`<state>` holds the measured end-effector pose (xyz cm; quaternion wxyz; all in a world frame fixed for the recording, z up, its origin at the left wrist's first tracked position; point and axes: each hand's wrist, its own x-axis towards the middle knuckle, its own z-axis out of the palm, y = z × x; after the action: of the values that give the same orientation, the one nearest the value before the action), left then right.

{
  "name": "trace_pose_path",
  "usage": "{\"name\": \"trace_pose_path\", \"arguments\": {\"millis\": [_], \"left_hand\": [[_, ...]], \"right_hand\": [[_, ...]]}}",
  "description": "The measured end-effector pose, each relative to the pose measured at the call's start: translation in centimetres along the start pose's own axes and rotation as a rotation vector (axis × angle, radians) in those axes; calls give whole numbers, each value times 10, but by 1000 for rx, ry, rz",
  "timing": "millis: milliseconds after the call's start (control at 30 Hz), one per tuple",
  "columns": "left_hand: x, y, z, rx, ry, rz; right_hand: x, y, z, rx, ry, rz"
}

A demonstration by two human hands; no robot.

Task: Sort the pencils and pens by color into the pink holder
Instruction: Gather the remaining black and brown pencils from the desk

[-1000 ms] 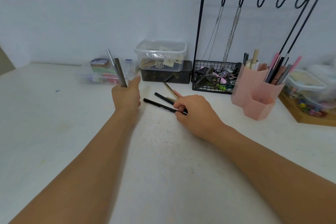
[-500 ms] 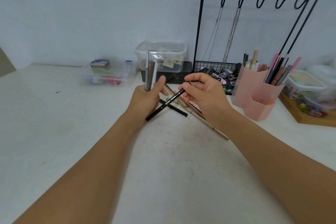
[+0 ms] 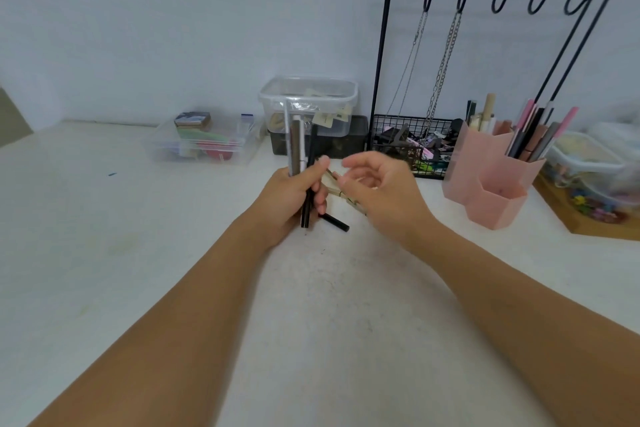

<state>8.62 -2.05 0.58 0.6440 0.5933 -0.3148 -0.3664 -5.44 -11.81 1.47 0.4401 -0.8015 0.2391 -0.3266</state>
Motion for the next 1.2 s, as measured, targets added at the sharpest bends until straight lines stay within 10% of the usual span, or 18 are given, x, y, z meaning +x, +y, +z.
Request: {"name": "trace_pose_path", "arguments": {"millis": [167, 400, 867, 1200], "left_hand": [[5, 3, -9, -266, 200, -9], [10, 4, -21, -302, 357, 15], [4, 1, -5, -296, 145, 20], [-1, -1, 13, -153, 104, 87]], "right_hand": [[-9, 7, 15, -584, -229, -105], [-10, 1, 12, -610, -205, -55], [0, 1, 4, 332, -227, 224], [0, -1, 6, 388, -275, 201]]}}
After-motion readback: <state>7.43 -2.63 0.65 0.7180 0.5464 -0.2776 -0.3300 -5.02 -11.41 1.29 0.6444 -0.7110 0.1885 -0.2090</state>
